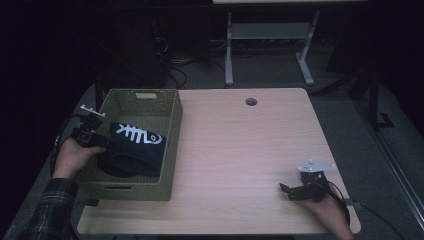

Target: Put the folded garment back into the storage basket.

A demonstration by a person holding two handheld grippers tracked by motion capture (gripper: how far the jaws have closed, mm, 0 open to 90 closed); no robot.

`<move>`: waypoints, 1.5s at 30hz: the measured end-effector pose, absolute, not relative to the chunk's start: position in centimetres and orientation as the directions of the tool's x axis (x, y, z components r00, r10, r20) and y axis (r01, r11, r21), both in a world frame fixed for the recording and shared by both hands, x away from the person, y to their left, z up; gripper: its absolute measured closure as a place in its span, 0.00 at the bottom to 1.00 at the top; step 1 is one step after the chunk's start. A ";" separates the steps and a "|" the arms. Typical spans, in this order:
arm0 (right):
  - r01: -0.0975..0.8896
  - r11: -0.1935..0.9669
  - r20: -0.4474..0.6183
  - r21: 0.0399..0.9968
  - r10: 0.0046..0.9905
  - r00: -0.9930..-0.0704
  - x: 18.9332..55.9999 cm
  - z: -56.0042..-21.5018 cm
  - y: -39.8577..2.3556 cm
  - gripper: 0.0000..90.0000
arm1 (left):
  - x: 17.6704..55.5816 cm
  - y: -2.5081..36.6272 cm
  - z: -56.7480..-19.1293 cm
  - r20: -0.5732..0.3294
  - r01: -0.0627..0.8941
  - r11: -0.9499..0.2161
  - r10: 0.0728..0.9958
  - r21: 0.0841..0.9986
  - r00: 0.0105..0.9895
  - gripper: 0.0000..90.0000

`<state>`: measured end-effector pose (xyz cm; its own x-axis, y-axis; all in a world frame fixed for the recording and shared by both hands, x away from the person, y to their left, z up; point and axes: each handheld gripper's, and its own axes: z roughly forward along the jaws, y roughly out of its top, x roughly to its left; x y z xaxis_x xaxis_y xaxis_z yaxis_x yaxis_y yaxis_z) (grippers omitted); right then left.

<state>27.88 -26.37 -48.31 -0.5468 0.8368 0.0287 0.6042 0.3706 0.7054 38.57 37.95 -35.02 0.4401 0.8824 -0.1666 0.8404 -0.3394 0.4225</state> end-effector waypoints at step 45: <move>0.605 0.371 0.029 0.704 0.836 -0.547 27.9 -48.3 -26.4 0.04 | 37.2 32.3 -31.7 -0.051 0.705 -0.377 0.862 0.600 0.504 0.18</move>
<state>27.88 -26.38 -48.30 -0.5472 0.8365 0.0294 0.6052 0.3712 0.7043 37.20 32.27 -31.72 0.5045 0.8619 -0.0512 0.7052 -0.3771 0.6004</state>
